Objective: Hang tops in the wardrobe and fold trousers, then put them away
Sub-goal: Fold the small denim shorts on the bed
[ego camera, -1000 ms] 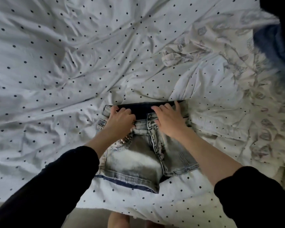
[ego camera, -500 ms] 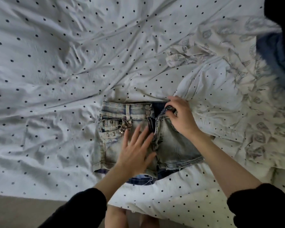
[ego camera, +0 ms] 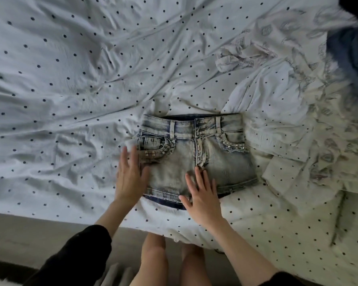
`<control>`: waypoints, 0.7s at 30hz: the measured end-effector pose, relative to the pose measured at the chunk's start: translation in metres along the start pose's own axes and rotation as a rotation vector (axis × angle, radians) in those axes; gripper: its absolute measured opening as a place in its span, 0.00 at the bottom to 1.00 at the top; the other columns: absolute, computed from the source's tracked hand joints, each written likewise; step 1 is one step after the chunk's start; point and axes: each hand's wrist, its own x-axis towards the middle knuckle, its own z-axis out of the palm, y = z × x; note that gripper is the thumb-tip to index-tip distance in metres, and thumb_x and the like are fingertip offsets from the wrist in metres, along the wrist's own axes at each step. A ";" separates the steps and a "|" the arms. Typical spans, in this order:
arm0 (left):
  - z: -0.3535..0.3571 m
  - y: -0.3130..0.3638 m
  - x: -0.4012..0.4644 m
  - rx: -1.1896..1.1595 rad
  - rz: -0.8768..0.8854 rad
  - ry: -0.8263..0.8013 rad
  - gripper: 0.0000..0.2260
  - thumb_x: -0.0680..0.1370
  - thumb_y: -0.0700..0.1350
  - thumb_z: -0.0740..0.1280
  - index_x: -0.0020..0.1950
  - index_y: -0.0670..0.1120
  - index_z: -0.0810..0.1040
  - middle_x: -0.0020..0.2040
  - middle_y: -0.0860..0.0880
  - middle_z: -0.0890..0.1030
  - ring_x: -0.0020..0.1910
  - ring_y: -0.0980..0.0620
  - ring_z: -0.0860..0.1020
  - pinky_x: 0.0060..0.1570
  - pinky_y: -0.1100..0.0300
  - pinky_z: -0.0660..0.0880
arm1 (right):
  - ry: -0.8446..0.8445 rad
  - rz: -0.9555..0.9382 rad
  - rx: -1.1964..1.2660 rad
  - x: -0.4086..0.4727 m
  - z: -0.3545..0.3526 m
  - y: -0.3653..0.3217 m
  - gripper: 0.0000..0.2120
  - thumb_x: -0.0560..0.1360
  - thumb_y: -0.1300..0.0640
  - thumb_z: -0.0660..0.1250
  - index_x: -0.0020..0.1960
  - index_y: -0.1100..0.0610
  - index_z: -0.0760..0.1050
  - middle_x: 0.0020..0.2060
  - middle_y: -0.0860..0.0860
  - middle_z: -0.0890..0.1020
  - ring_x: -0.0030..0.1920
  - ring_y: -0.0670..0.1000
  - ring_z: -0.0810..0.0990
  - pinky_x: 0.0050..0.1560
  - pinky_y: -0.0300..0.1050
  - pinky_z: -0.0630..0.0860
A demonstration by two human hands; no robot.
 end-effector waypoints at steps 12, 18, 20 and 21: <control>-0.028 0.098 0.003 -0.360 -0.015 0.077 0.10 0.77 0.46 0.67 0.57 0.47 0.73 0.38 0.56 0.76 0.35 0.58 0.76 0.32 0.66 0.73 | 0.122 0.142 0.663 0.001 -0.076 0.032 0.19 0.81 0.45 0.54 0.61 0.56 0.74 0.45 0.42 0.76 0.37 0.40 0.73 0.40 0.35 0.70; 0.037 0.203 -0.012 -0.276 0.339 -0.406 0.20 0.80 0.40 0.61 0.71 0.43 0.66 0.58 0.43 0.79 0.56 0.46 0.77 0.55 0.60 0.71 | 0.392 0.470 1.399 -0.029 -0.128 0.107 0.18 0.82 0.47 0.51 0.58 0.56 0.75 0.59 0.55 0.78 0.55 0.51 0.78 0.55 0.44 0.74; 0.056 0.208 -0.018 -0.170 0.443 -0.548 0.19 0.81 0.41 0.59 0.73 0.43 0.64 0.64 0.43 0.76 0.62 0.45 0.74 0.62 0.57 0.68 | 0.437 0.495 1.352 -0.033 -0.129 0.123 0.18 0.82 0.48 0.51 0.61 0.55 0.73 0.63 0.53 0.76 0.59 0.50 0.75 0.60 0.46 0.70; 0.062 0.204 -0.020 -0.147 0.481 -0.511 0.19 0.81 0.40 0.58 0.73 0.44 0.65 0.66 0.44 0.74 0.63 0.46 0.73 0.63 0.59 0.67 | 0.456 0.486 1.241 -0.033 -0.126 0.130 0.18 0.82 0.49 0.51 0.64 0.55 0.72 0.65 0.52 0.75 0.62 0.50 0.74 0.64 0.46 0.68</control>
